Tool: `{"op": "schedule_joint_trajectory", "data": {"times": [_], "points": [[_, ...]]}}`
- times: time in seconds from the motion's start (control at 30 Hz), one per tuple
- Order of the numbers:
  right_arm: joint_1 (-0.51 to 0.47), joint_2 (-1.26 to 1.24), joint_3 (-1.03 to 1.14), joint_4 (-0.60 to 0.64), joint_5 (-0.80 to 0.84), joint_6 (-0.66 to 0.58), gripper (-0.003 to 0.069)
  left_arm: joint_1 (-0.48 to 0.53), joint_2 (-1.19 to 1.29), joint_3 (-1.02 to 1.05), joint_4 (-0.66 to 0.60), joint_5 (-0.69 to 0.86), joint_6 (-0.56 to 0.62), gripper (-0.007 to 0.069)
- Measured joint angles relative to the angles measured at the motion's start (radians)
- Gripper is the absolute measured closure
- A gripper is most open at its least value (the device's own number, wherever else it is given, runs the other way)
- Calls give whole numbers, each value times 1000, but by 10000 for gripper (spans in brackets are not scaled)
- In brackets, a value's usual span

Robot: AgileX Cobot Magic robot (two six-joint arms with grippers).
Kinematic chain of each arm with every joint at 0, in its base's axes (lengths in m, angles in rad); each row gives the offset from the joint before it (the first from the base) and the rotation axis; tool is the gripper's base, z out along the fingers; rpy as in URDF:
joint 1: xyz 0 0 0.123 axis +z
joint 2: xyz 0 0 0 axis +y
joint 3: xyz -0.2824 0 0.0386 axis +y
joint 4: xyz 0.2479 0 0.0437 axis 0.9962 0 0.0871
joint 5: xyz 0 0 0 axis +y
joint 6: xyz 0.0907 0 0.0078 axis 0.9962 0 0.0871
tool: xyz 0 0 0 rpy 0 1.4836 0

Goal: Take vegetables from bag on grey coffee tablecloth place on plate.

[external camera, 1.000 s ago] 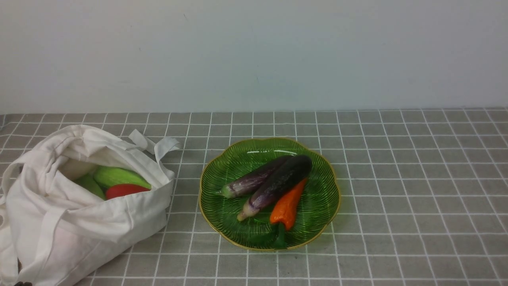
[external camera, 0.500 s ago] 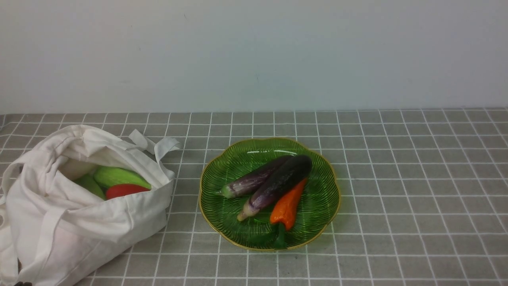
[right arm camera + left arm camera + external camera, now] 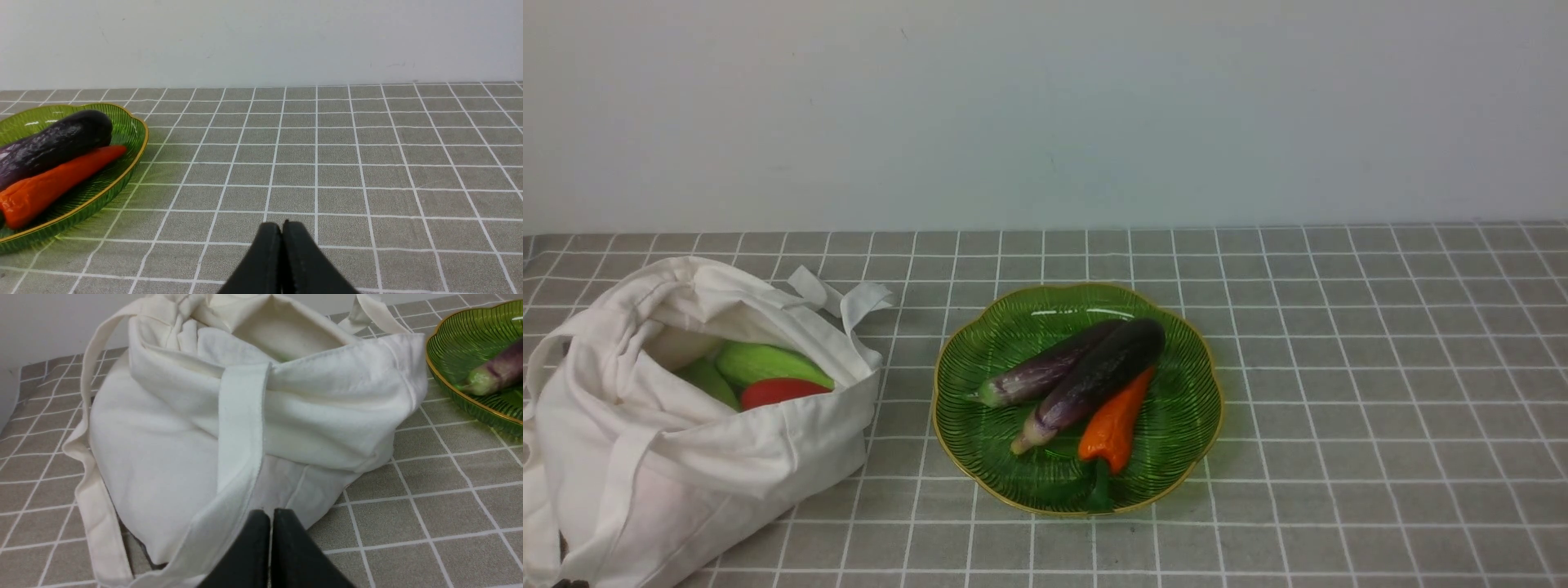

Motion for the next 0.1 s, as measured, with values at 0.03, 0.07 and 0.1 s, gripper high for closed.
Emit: {"op": "schedule_joint_trajectory", "data": {"times": [0.03,0.07,0.1], "points": [[0,0,0,0,0,0,673,0,0,0,0,0,0,629],[0,0,0,0,0,0,673,0,0,0,0,0,0,629],[0,0,0,0,0,0,673,0,0,0,0,0,0,629]]}}
